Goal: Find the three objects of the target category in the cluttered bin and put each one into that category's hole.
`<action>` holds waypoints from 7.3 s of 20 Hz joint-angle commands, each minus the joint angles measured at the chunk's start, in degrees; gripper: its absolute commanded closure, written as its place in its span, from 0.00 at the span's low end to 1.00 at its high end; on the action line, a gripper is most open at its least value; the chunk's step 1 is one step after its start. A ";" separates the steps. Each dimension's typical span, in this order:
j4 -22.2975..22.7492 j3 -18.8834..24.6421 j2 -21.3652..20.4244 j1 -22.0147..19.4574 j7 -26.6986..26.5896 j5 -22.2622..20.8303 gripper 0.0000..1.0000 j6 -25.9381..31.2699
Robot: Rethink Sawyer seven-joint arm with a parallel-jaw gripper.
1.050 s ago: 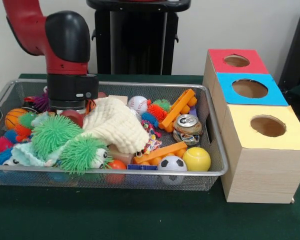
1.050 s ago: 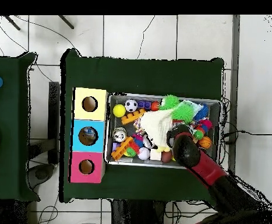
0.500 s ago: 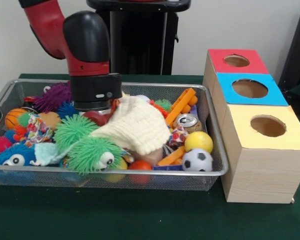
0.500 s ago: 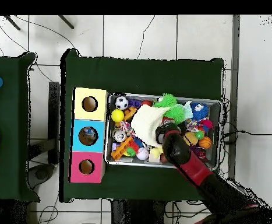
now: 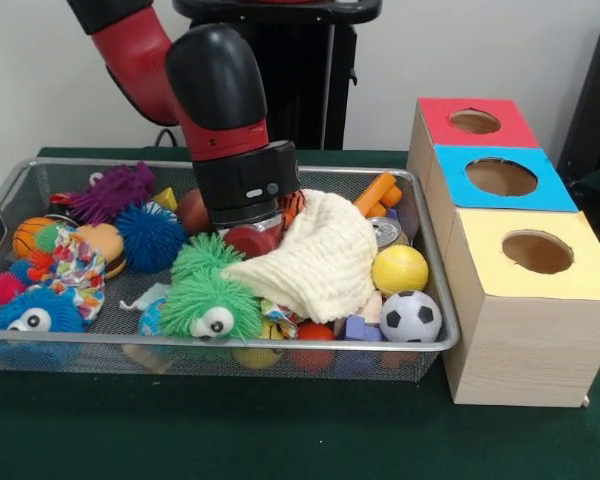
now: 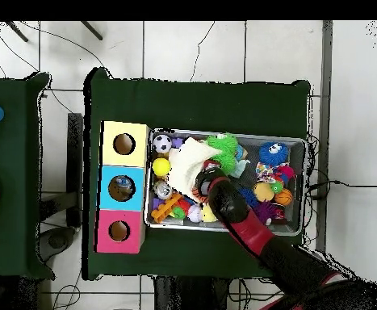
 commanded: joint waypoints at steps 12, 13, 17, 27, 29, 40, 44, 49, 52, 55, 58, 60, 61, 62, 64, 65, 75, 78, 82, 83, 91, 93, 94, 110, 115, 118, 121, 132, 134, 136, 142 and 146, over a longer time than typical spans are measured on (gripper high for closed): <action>9.20 -2.30 -17.96 12.18 6.40 9.88 1.00 37.17; 8.05 -6.42 -20.20 14.63 5.60 9.15 1.00 39.39; 5.15 -12.29 -26.53 15.96 5.61 4.93 1.00 51.19; 3.22 -12.58 -30.69 13.18 2.54 3.04 1.00 59.03; 2.23 -12.92 -29.81 13.18 1.85 2.45 1.00 58.68; -2.67 -14.06 -25.27 12.05 -1.10 -1.09 1.00 59.07; -4.13 -14.06 -23.95 11.88 -1.18 -2.11 1.00 59.02; -8.30 -15.62 -23.33 12.34 -1.63 -5.65 1.00 61.21; -11.59 -16.40 -22.97 11.95 -2.55 -8.28 1.00 64.29; -14.70 -17.16 -22.70 11.45 -3.78 -11.27 1.00 67.35; -16.86 -17.41 -22.54 10.64 -5.07 -13.74 1.00 69.64; -18.20 -17.29 -22.17 10.09 -5.55 -15.12 1.00 70.72; -18.83 -17.16 -21.91 9.81 -5.71 -15.66 1.00 71.23; -19.38 -16.94 -21.52 9.54 -5.85 -16.04 1.00 71.35; -19.78 -16.51 -20.72 9.24 -5.74 -16.57 1.00 70.52; -19.97 -16.29 -20.32 9.09 -5.68 -16.83 1.00 70.11; -26.40 -16.22 -12.86 8.44 -7.03 -22.61 1.00 64.12; -27.02 -15.05 -10.94 8.47 -6.23 -22.43 1.00 61.15; -26.89 -13.60 -9.40 9.48 -4.05 -21.62 1.00 57.03; -27.28 -13.67 -8.94 9.75 -3.94 -21.75 1.00 56.73; -36.35 -18.42 -8.13 8.72 -11.71 -29.45 1.00 69.10; -38.38 -19.56 -9.86 8.33 -13.81 -31.69 1.00 75.34; -39.15 -19.98 -10.81 8.18 -14.72 -32.75 1.00 78.26; -44.85 -15.61 -7.01 1.27 -18.42 -42.52 1.00 80.22; -42.35 -14.47 -2.97 0.05 -13.98 -43.02 1.00 71.04; -41.35 -13.79 -1.41 -0.06 -11.95 -42.32 1.00 67.88; -39.88 -13.54 -0.79 0.27 -10.15 -41.06 1.00 65.87; -35.69 -12.83 -0.18 1.68 -3.95 -37.60 1.00 60.82; -35.92 -12.33 1.16 1.57 -3.66 -37.18 1.00 59.07; -35.67 -12.52 1.49 2.08 -2.24 -37.06 1.00 56.94; -32.87 -13.80 -0.50 4.07 0.60 -34.22 1.00 55.36; -33.85 -12.91 2.35 3.97 -0.38 -32.97 1.00 52.64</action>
